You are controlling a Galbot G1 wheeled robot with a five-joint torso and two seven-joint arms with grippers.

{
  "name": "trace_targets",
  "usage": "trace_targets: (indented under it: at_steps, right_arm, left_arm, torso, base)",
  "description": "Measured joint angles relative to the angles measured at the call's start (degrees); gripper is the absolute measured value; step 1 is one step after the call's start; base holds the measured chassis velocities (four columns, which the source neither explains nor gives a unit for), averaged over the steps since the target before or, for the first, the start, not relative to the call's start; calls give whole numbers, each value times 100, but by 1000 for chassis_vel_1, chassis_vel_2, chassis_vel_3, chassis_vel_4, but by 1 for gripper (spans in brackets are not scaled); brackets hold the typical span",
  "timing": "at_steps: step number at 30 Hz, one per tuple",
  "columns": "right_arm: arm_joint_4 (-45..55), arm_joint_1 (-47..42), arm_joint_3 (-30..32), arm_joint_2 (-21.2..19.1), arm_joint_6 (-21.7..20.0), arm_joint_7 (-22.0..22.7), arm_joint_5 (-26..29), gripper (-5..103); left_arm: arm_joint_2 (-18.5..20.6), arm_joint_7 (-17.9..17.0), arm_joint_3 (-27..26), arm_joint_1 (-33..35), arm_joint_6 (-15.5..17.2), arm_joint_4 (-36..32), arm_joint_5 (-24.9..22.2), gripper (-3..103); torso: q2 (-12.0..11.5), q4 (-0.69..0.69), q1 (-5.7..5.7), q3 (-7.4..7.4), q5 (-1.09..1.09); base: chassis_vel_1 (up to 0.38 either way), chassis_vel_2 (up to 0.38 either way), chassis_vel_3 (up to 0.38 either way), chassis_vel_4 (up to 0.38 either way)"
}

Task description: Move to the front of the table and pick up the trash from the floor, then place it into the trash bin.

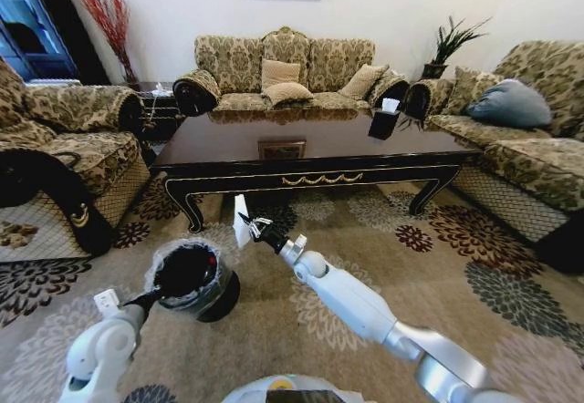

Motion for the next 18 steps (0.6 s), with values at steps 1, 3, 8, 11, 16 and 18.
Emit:
trace_targets:
  at_steps: [1,3,8,11,16,18]
  right_arm:
    - [22,17,-64,1,16,-7,-22,0]
    - [43,24,-107,-1,20,-8,-27,0]
    - [182,0,-350,-7,101,-18,-113,0]
    - [333,-83,-518,-34,127,-6,-162,0]
    - [405,-189,-737,-60,207,31,-330,0]
    - [405,-216,-775,-59,217,43,-356,0]
  left_arm:
    - [-66,-6,91,-44,0,65,55,2]
    - [-109,-9,150,-76,0,110,93,2]
    - [-340,-28,362,-236,0,318,213,2]
    - [-446,-39,455,-305,1,409,264,2]
    - [-548,-39,520,-363,1,420,269,2]
    - [-561,-39,526,-366,1,418,270,2]
  torso:
    - [0,0,0,0,0]
    - [0,0,0,0,0]
    - [0,0,0,0,0]
    - [0,0,0,0,0]
    - [0,0,0,0,1]
    - [0,0,0,0,0]
  base:
    - [0,0,0,0]
    - [0,0,0,0]
    - [0,0,0,0]
    - [0,0,0,0]
    - [0,0,0,0]
    - [0,0,0,0]
